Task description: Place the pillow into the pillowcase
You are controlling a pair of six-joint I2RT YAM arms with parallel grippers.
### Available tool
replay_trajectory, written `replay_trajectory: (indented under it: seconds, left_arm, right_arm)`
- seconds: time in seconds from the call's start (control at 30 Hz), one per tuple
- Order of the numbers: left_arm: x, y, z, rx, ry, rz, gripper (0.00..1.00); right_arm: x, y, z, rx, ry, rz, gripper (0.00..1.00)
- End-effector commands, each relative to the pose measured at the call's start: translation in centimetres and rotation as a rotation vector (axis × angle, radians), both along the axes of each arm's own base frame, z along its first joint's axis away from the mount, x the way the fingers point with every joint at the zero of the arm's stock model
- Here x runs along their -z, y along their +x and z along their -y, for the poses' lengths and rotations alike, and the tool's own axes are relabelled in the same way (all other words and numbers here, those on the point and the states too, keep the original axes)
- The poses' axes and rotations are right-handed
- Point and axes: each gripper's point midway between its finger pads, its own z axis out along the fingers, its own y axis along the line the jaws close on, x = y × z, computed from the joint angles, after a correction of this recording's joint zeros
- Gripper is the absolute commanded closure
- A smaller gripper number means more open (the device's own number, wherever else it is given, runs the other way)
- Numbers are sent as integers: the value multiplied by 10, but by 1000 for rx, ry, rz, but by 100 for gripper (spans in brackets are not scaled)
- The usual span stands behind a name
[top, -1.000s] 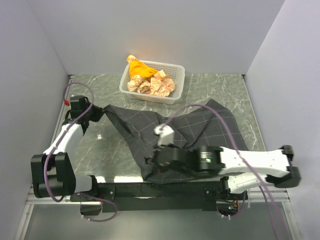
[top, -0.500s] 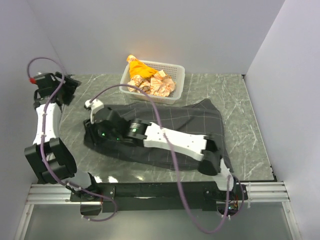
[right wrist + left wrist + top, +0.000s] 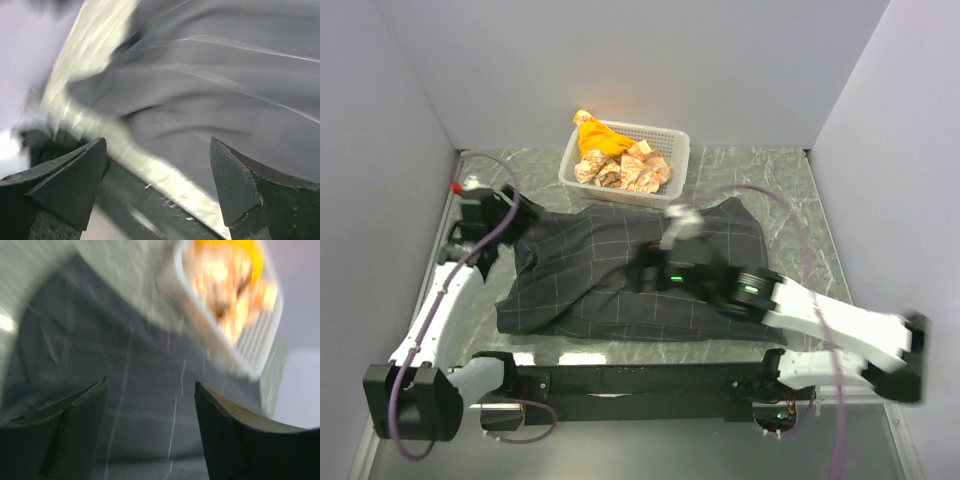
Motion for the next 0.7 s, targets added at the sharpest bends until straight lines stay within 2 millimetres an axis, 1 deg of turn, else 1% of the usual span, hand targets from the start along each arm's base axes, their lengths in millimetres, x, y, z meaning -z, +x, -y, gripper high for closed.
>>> replay_trajectory:
  seconds: [0.0, 0.03, 0.07, 0.1, 0.13, 0.17, 0.2, 0.23, 0.27, 0.3, 0.33, 0.37, 0.4, 0.43, 0.5, 0.53, 0.6, 0.63, 0.67]
  left_arm:
    - [20, -23, 60, 112, 9, 3, 27]
    - [24, -31, 66, 126, 18, -17, 28]
    - [25, -36, 73, 144, 24, -16, 29]
    - [34, -47, 90, 210, 37, -21, 30]
    - [33, -52, 96, 228, 53, -5, 30]
    - [37, -62, 110, 275, 71, -11, 29]
    - [43, -67, 114, 297, 103, -16, 27]
    - [48, -67, 118, 311, 130, -22, 26]
    - [53, -71, 123, 332, 145, -36, 25]
    - [52, -77, 139, 389, 163, -31, 26]
    - [60, -79, 144, 396, 192, -53, 26]
    - [64, -90, 160, 445, 220, -64, 26]
    - [61, -92, 167, 456, 241, -63, 26]
    - [70, -95, 172, 461, 281, -92, 27]
    - [73, -100, 176, 452, 350, -103, 27]
    - [81, -100, 178, 455, 373, -120, 28]
    - [87, -102, 183, 476, 386, -132, 31]
    - [95, -103, 183, 481, 405, -152, 35]
    - [96, -102, 183, 477, 416, -159, 41]
  right_arm:
    - [67, 9, 109, 359, 21, -102, 10]
    - [57, 0, 123, 391, 132, -122, 11]
    - [64, -6, 130, 394, 163, -138, 15]
    - [89, -12, 140, 400, 147, -159, 18]
    - [85, -14, 148, 422, 207, -156, 22]
    - [92, -15, 155, 440, 197, -156, 23]
    - [95, -11, 162, 469, 188, -140, 23]
    - [95, -10, 163, 457, 161, -117, 23]
    - [89, -6, 159, 447, 165, -91, 22]
    - [81, -2, 156, 444, 166, -70, 22]
    - [86, 2, 150, 411, 90, -40, 22]
    - [83, 7, 142, 393, 79, -23, 21]
    - [76, 11, 135, 384, 64, -15, 21]
    - [92, 14, 129, 357, -32, -19, 21]
    - [94, 18, 116, 329, -63, -17, 21]
    - [103, 20, 109, 307, -98, -18, 21]
    - [111, 23, 106, 307, -137, -19, 21]
    - [125, 24, 108, 312, -190, -32, 21]
    - [130, 25, 108, 315, -214, -38, 21]
